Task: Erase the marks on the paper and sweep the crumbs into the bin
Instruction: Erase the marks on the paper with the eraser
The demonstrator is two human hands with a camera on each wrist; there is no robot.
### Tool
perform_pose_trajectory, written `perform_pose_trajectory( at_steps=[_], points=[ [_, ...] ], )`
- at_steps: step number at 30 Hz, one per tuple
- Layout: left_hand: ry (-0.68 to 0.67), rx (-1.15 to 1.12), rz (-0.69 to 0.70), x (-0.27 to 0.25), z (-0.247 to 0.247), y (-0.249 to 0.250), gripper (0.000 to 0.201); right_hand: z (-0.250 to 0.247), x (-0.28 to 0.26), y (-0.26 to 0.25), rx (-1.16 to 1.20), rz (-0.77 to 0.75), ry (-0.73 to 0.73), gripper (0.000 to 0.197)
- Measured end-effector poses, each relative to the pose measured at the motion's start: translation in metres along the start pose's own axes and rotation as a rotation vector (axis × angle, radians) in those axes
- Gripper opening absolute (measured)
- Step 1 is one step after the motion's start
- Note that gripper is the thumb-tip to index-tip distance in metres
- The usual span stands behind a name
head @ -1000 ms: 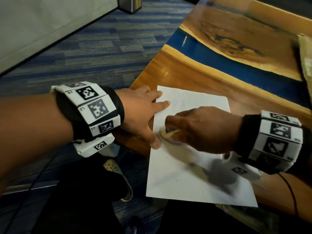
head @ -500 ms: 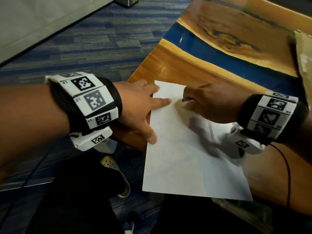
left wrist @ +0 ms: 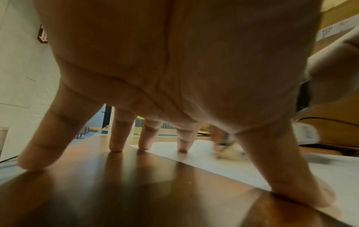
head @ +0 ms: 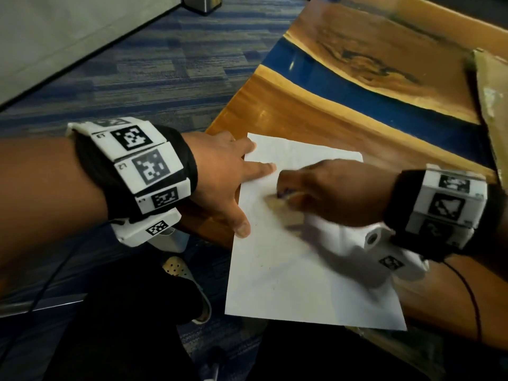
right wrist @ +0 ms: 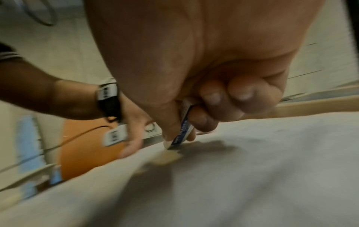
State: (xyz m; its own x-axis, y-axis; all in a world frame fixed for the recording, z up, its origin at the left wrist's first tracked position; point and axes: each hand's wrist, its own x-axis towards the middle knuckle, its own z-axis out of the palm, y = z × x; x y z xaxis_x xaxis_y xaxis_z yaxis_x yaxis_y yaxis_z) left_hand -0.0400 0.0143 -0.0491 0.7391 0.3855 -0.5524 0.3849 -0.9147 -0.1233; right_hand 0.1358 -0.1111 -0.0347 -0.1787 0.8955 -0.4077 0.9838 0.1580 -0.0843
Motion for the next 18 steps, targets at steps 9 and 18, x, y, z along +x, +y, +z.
perform_pose_trajectory(
  at_steps=[9,18],
  points=[
    [0.032,-0.003,0.017,0.005,0.000,0.004,0.121,-0.004,0.014,0.034,-0.034,0.267,0.102,0.018],
    [0.134,-0.098,0.097,0.009,0.002,0.005,0.102,0.004,0.004,-0.007,0.014,-0.037,0.091,0.023]
  ],
)
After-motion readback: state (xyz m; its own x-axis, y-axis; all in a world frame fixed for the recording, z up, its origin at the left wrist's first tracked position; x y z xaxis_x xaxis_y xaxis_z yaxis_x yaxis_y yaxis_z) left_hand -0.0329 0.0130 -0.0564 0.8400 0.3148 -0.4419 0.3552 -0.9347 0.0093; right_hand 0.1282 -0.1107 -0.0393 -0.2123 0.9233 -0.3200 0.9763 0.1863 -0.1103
